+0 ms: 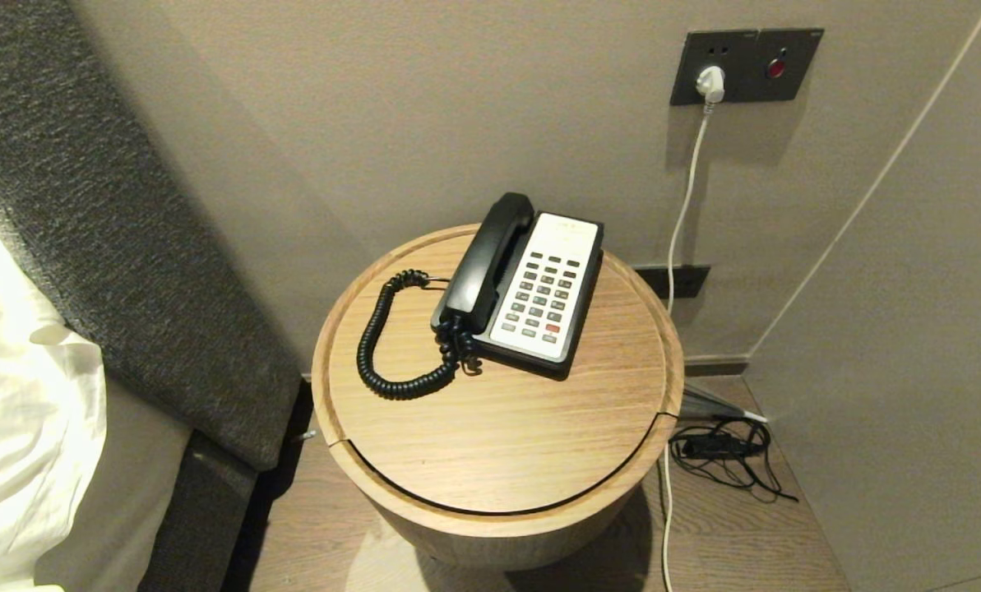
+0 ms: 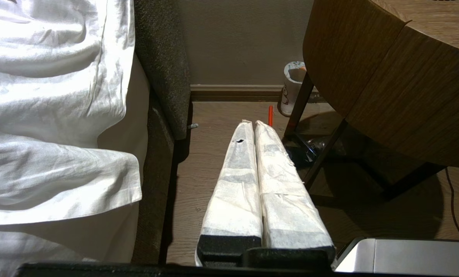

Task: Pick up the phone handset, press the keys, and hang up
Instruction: Pick up the desk phone handset

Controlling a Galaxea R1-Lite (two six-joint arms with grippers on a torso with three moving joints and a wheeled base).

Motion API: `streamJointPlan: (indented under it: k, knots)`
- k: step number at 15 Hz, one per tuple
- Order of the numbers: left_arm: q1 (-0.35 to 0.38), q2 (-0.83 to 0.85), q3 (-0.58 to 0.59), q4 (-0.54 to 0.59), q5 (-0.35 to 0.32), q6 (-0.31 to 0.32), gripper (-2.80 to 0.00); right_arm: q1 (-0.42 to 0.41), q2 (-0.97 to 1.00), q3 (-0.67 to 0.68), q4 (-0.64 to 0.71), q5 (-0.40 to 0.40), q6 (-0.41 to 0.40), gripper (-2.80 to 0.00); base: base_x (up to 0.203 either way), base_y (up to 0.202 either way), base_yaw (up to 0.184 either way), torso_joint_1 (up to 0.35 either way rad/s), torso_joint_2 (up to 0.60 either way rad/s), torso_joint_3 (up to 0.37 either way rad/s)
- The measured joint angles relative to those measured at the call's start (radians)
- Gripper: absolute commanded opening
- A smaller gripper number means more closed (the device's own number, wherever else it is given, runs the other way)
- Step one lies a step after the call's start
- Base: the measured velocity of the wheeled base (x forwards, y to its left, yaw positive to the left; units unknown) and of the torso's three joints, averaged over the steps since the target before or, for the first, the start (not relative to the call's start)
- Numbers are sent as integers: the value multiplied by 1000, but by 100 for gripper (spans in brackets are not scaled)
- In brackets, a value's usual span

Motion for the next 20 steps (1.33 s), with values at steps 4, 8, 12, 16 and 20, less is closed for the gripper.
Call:
streamJointPlan:
  k: [4, 8, 12, 16, 20]
  knots:
    - [0, 0, 0, 0, 0, 0, -280, 0, 0, 0, 0, -1, 0, -280, 0, 0, 0, 0, 0, 0]
    - [0, 0, 0, 0, 0, 6, -280, 0, 0, 0, 0, 0, 0, -280, 0, 0, 0, 0, 0, 0]
    - [0, 0, 0, -1, 0, -11, -280, 0, 0, 0, 0, 0, 0, -280, 0, 0, 0, 0, 0, 0]
    - [0, 1, -34, -4, -7, -17, -280, 0, 0, 0, 0, 0, 0, -280, 0, 0, 0, 0, 0, 0]
    - [-1, 96, -410, 141, -111, -54, -280, 0, 0, 0, 0, 0, 0, -280, 0, 0, 0, 0, 0, 0]
